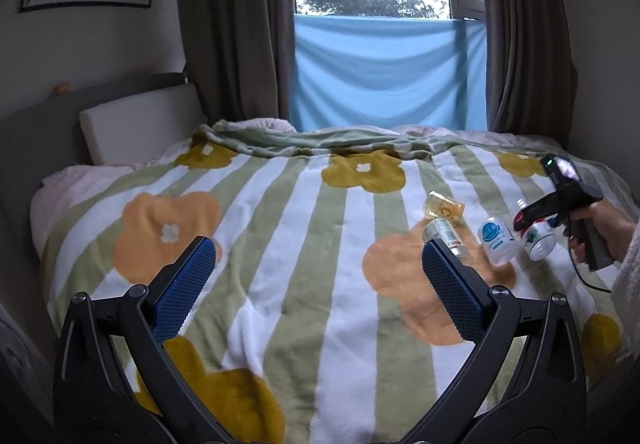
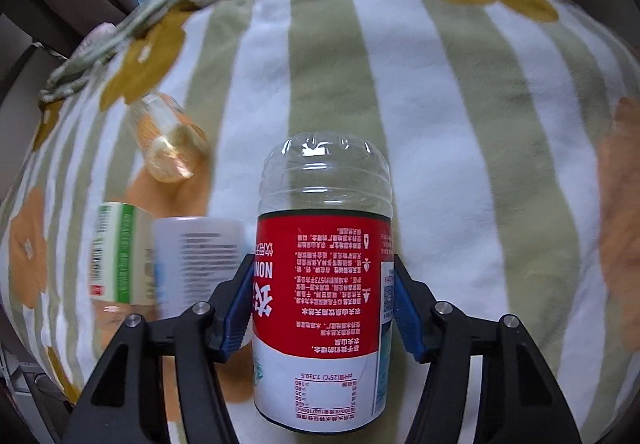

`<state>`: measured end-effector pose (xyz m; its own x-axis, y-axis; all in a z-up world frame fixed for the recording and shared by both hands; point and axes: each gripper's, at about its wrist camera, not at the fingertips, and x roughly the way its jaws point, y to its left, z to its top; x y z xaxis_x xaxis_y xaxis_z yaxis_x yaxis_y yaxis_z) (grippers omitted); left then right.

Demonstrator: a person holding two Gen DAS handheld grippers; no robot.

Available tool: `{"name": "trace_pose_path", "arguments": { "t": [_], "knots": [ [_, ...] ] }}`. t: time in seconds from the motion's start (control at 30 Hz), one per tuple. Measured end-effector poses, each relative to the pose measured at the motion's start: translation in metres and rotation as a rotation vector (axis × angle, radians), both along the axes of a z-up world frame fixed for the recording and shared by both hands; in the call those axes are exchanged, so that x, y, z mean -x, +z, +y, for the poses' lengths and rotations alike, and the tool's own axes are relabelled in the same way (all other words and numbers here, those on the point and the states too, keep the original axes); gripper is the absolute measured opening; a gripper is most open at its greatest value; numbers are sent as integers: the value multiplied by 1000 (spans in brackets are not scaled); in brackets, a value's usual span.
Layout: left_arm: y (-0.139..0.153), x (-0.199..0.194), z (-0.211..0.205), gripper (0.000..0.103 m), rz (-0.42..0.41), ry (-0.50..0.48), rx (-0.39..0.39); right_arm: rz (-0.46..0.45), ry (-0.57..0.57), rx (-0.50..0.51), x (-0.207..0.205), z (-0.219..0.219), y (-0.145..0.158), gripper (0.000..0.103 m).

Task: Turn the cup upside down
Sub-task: 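Lift the red-labeled bottle off the bed with the right tool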

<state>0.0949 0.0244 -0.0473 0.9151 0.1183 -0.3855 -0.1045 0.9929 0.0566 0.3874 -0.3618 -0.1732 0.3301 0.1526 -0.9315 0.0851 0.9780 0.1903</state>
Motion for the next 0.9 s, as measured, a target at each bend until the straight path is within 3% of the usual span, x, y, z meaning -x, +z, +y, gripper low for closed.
{"name": "trace_pose_path", "arguments": {
  "t": [0.1,0.2,0.37,0.47,0.63,0.9],
  "knots": [
    [3,2,5,103,18,18,3,-77,28,10,18,5,37,58],
    [5,5,13,103,45,31,18,-157,132,81,52,29,78,58],
    [11,23,24,103,32,47,46,-162,268,34,97,80,102,58],
    [16,35,26,103,19,48,50,-127,313,-26,114,110,91,58],
    [21,47,31,103,20,45,41,-69,341,-31,127,157,55,58],
    [24,59,50,103,0,57,47,72,271,-137,122,193,-8,58]
  ]
}}
